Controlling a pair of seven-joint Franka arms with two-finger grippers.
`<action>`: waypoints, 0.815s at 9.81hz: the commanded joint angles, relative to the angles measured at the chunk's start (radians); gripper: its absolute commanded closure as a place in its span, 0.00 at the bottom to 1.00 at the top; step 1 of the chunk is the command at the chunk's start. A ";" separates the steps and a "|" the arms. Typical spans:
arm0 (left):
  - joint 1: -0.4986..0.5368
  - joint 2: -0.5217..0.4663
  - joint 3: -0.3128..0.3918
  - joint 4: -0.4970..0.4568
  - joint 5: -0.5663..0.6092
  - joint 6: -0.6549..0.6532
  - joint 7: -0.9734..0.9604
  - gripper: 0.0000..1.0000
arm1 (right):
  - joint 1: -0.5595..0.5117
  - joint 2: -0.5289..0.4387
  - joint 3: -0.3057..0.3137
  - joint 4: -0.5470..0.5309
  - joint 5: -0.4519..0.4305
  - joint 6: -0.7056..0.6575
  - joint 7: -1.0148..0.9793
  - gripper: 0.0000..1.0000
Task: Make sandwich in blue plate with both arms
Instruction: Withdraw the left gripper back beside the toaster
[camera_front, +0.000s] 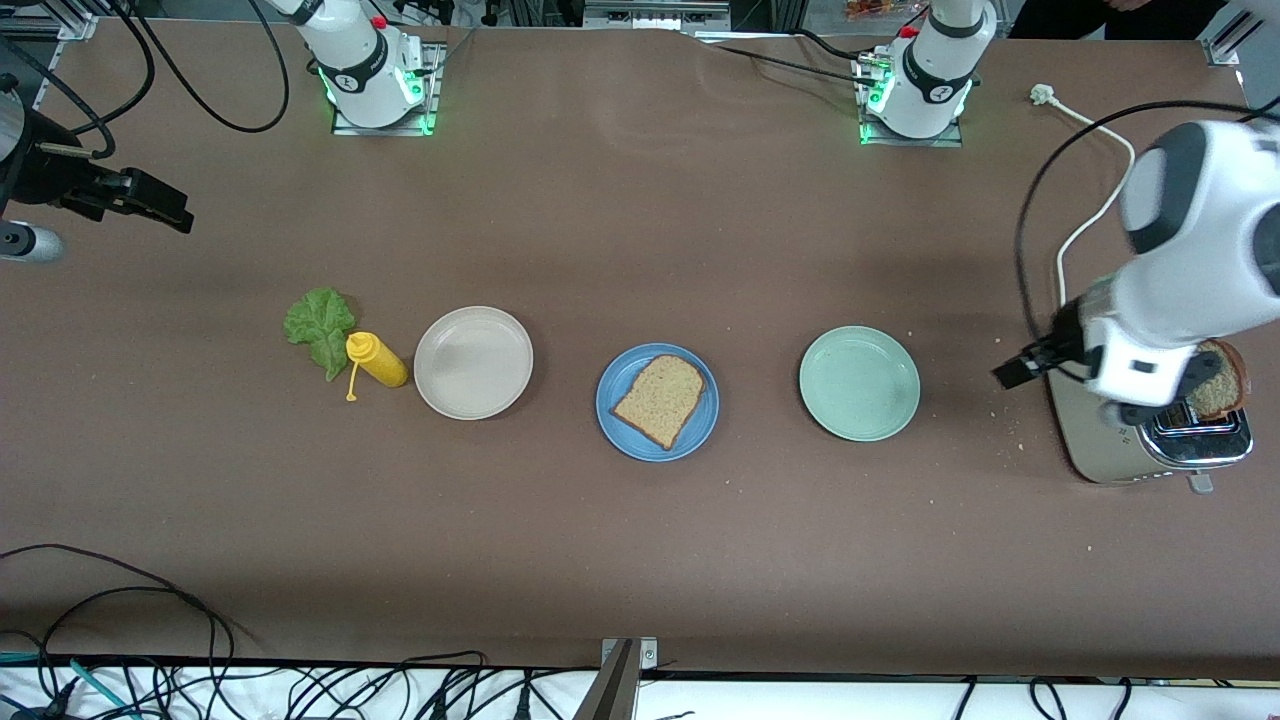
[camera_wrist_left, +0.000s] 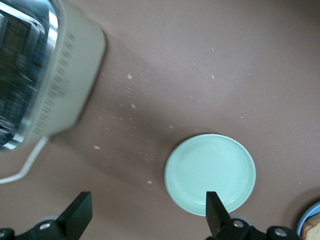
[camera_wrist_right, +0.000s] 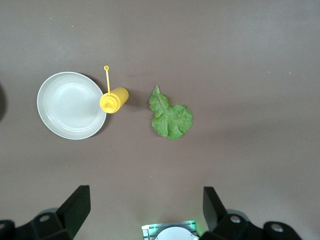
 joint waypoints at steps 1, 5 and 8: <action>0.075 -0.003 -0.014 0.131 0.030 -0.134 0.214 0.00 | -0.001 0.002 0.003 0.013 -0.004 -0.016 0.009 0.00; 0.091 -0.009 -0.022 0.145 0.022 -0.144 0.383 0.00 | -0.001 0.002 0.003 0.014 -0.004 -0.016 0.009 0.00; 0.092 -0.008 -0.014 0.205 0.016 -0.185 0.505 0.00 | -0.001 0.002 0.003 0.014 -0.004 -0.016 0.009 0.00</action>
